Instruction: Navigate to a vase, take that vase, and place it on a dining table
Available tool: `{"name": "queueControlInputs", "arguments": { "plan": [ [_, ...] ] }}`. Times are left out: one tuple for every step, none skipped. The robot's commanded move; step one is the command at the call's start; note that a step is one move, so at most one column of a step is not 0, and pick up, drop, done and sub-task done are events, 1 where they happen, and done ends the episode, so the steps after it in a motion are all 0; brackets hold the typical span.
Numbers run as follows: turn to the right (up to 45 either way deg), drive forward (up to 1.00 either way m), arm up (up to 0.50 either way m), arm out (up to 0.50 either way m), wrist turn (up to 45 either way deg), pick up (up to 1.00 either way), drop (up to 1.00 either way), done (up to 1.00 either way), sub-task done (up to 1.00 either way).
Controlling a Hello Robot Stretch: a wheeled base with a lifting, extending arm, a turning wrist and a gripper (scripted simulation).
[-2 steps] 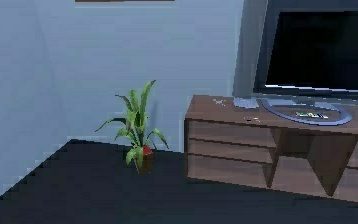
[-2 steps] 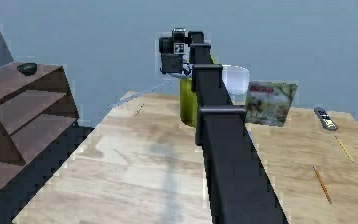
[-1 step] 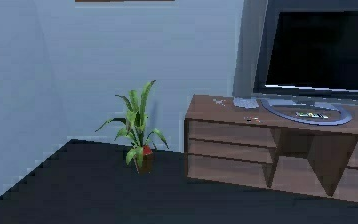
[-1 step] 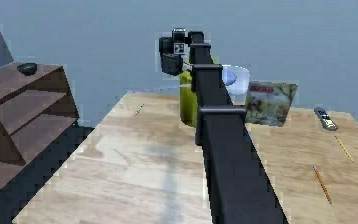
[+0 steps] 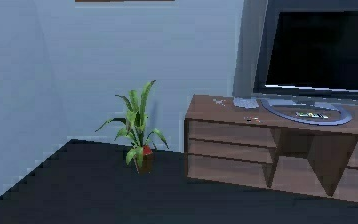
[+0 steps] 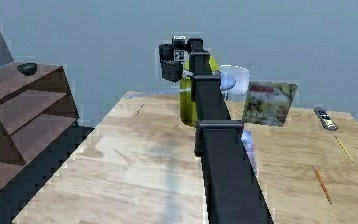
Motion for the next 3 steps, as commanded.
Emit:
{"name": "queueControlInputs", "arguments": {
  "plan": [
    [0.0, 0.00, -0.32, 0.00, 0.0, 0.00, 0.00, 0.00, 0.00],
    [0.0, 0.00, 0.00, 0.00, 0.0, 0.00, 1.00, 0.00, 0.00],
    [0.0, 0.00, 0.02, 0.00, 0.0, 0.00, 0.00, 0.00, 0.00]
  ]
}}
